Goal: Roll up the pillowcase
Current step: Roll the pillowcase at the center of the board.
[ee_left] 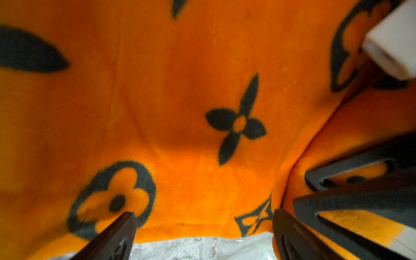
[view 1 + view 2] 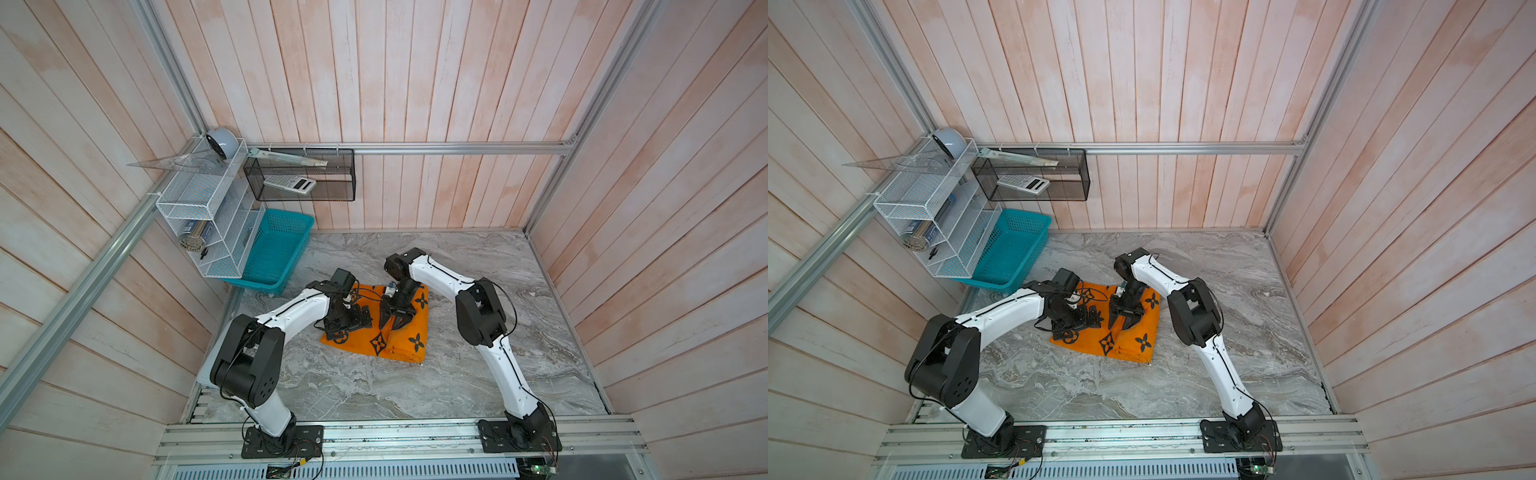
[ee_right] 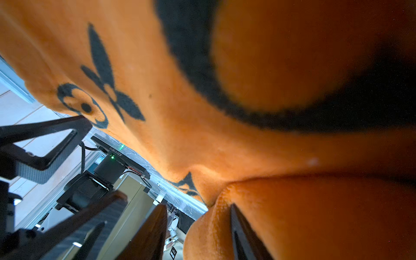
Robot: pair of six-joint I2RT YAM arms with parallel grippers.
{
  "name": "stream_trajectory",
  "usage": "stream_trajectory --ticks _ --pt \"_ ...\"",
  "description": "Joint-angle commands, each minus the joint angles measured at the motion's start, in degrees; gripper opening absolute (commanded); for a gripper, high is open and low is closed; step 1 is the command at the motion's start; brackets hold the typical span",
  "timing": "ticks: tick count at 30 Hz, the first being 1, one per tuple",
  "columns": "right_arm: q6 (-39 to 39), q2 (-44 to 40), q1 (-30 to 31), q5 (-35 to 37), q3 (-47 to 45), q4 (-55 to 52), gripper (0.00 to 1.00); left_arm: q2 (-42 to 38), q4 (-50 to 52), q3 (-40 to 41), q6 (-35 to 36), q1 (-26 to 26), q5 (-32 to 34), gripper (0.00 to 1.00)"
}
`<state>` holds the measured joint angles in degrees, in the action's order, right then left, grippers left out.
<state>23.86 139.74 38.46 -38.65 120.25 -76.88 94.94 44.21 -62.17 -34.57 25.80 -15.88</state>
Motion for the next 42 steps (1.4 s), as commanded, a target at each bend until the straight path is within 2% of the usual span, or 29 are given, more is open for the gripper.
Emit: stream_trajectory --ticks 1,8,12,16,21,25,30,32,33,36,39,42 --pt "0.2 -2.4 -0.6 -0.5 -1.6 1.4 0.51 -1.8 2.8 -2.4 -0.6 2.8 2.4 1.0" --pt "3.8 -11.2 -5.0 -0.8 -6.4 7.0 0.51 -3.0 2.4 -3.3 -2.1 5.5 3.1 1.0" --pt "4.5 -14.0 -8.1 -2.3 -10.8 10.5 0.51 -1.9 3.2 -6.7 -2.3 7.2 2.9 1.0" --pt "4.6 -17.8 -11.4 -3.4 -14.1 12.8 0.51 0.3 6.0 -13.3 -1.3 9.7 3.3 1.0" --pt "4.5 -26.6 -18.2 0.8 -24.1 14.9 0.51 5.3 11.7 -24.6 1.9 13.7 4.1 1.0" --pt "4.0 -29.7 -22.3 -1.0 -29.3 16.4 0.51 10.6 16.1 -30.9 4.9 16.0 3.8 1.0" --pt "2.8 -32.5 -25.6 -0.7 -32.3 16.2 0.51 14.1 16.8 -28.8 8.1 17.7 2.4 0.98" --pt "2.2 -32.9 -26.8 -0.8 -34.3 16.8 0.51 15.6 16.8 -27.3 9.0 18.5 3.9 0.97" --pt "2.2 -33.2 -27.3 -1.3 -35.6 17.5 0.52 16.3 16.3 -26.3 9.4 18.8 5.2 0.96" --pt "2.4 -34.1 -27.6 -1.3 -38.1 19.2 0.55 17.9 14.1 -22.5 8.5 19.0 15.2 0.93" --pt "1.1 -34.6 -27.3 -2.1 -40.2 21.0 0.59 16.6 11.6 -19.2 6.3 18.6 22.5 0.92" --pt "-1.3 -33.9 -25.9 -2.4 -42.4 22.4 0.61 14.6 9.6 -16.1 5.0 17.7 24.5 0.92"
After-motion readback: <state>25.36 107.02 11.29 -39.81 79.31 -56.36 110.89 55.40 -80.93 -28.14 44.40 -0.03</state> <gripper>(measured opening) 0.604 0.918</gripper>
